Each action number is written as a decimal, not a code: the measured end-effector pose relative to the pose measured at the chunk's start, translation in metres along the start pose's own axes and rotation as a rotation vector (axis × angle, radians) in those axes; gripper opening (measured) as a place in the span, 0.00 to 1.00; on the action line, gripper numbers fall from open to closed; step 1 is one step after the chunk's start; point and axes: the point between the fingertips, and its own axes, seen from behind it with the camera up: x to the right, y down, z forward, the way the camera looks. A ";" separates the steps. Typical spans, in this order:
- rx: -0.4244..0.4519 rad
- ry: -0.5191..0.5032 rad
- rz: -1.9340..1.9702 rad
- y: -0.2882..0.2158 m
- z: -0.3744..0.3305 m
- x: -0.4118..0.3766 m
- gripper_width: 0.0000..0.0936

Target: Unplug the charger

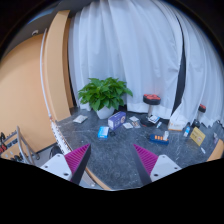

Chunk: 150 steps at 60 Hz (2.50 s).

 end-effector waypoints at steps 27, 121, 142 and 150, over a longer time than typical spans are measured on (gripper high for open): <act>-0.202 0.245 0.065 0.136 0.135 0.178 0.91; -0.012 0.308 0.251 0.105 0.316 0.500 0.16; -0.095 0.353 0.252 0.152 0.308 0.558 0.77; -0.094 0.437 0.139 0.141 0.270 0.571 0.91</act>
